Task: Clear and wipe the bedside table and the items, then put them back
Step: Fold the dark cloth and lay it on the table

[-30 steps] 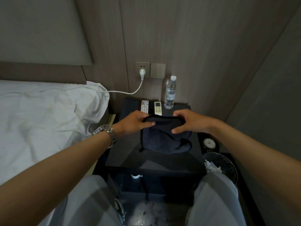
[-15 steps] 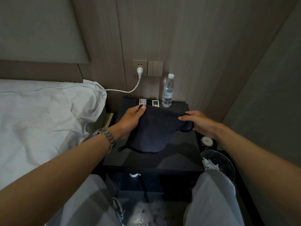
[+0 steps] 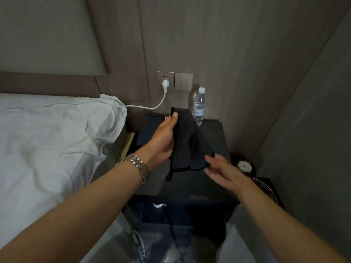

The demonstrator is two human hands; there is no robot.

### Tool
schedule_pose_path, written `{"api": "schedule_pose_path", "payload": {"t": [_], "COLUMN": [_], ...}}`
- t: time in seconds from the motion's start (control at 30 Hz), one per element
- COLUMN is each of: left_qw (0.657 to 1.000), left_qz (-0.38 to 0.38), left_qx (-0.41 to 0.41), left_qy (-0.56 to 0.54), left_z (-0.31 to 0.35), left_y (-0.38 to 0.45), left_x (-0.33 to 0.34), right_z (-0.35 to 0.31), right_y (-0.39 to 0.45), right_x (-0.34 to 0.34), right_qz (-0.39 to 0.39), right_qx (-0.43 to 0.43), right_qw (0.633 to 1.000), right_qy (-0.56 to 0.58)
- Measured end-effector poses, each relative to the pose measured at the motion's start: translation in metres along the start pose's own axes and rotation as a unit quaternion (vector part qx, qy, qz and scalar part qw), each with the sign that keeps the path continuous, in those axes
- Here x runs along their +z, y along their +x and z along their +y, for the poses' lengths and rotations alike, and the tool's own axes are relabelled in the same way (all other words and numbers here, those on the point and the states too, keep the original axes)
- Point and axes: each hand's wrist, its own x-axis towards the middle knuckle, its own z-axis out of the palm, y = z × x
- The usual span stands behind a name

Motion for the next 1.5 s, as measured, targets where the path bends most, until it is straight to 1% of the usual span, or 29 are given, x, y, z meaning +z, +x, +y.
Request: {"api": "schedule_pose_path", "payload": {"t": [0.1, 0.2, 0.27, 0.33, 0.47, 0.57, 0.7, 0.8, 0.87, 0.93, 1.0, 1.03, 1.07, 1.13, 1.17, 1.2, 1.27, 1.3, 1.33, 1.4, 1.43, 1.5], "left_qw": [1.000, 1.000, 0.997, 0.986, 0.939, 0.899, 0.867, 0.855, 0.835, 0.796, 0.771, 0.759, 0.744, 0.714, 0.705, 0.702, 0.709, 0.727, 0.759, 0.836, 0.859, 0.866], "left_qz": [0.001, 0.015, 0.013, 0.013, 0.014, 0.021, 0.103, 0.103, 0.103, 0.110, 0.111, 0.109, 0.108, 0.107, 0.107, 0.108, 0.105, 0.096, 0.079, 0.033, 0.014, -0.001], "left_qx": [-0.008, 0.009, 0.027, 0.038, 0.039, 0.065, 0.138, 0.184, 0.216, 0.241, 0.256, 0.262, 0.268, 0.275, 0.275, 0.273, 0.262, 0.259, 0.256, 0.235, 0.229, 0.238], "left_qy": [0.007, 0.017, 0.065, 0.164, 0.342, 0.433, 0.467, 0.474, 0.496, 0.545, 0.573, 0.585, 0.602, 0.635, 0.645, 0.649, 0.646, 0.628, 0.594, 0.494, 0.458, 0.440], "left_z": [-0.002, -0.004, -0.004, -0.003, -0.001, 0.000, -0.004, -0.006, -0.004, -0.002, 0.001, 0.002, 0.004, 0.006, 0.007, 0.008, 0.008, 0.008, 0.008, 0.008, 0.009, 0.011], "left_y": [-0.003, -0.004, -0.006, -0.009, -0.012, -0.017, -0.021, -0.026, -0.029, -0.032, -0.033, -0.033, -0.034, -0.036, -0.037, -0.038, -0.039, -0.039, -0.040, -0.044, -0.045, -0.048], "left_x": [-0.005, -0.018, -0.031, -0.044, -0.067, -0.074, -0.072, -0.074, -0.075, -0.076, -0.079, -0.080, -0.081, -0.081, -0.081, -0.080, -0.078, -0.078, -0.076, -0.068, -0.064, -0.056], "right_z": [0.003, -0.007, -0.015, -0.025, -0.046, -0.055, -0.066, -0.074, -0.079, -0.084, -0.090, -0.092, -0.094, -0.095, -0.095, -0.094, -0.092, -0.092, -0.092, -0.092, -0.091, -0.087], "right_y": [-0.004, -0.006, -0.006, -0.007, -0.013, -0.018, -0.024, -0.028, -0.031, -0.037, -0.040, -0.041, -0.042, -0.044, -0.046, -0.046, -0.046, -0.045, -0.043, -0.039, -0.037, -0.035], "right_x": [0.005, 0.002, -0.003, -0.009, -0.012, -0.009, -0.002, 0.004, 0.009, 0.014, 0.015, 0.014, 0.011, 0.009, 0.010, 0.011, 0.015, 0.017, 0.018, 0.017, 0.016, 0.015], "right_qz": [-0.015, 0.015, 0.033, 0.037, 0.067, 0.088, 0.138, 0.161, 0.174, 0.170, 0.148, 0.141, 0.138, 0.141, 0.145, 0.144, 0.141, 0.143, 0.145, 0.139, 0.133, 0.115], "right_qx": [0.041, 0.023, 0.004, -0.015, -0.036, -0.064, -0.129, -0.175, -0.199, -0.207, -0.200, -0.200, -0.206, -0.224, -0.234, -0.248, -0.277, -0.288, -0.297, -0.292, -0.276, -0.240], "right_qw": [0.996, 0.991, 0.988, 0.984, 0.964, 0.941, 0.896, 0.863, 0.848, 0.855, 0.865, 0.857, 0.835, 0.770, 0.741, 0.719, 0.697, 0.691, 0.684, 0.677, 0.685, 0.709], "right_qy": [-0.078, -0.134, -0.149, -0.173, -0.255, -0.320, -0.402, -0.445, -0.460, -0.445, -0.435, -0.454, -0.492, -0.580, -0.612, -0.633, -0.646, -0.647, -0.650, -0.661, -0.661, -0.653]}}
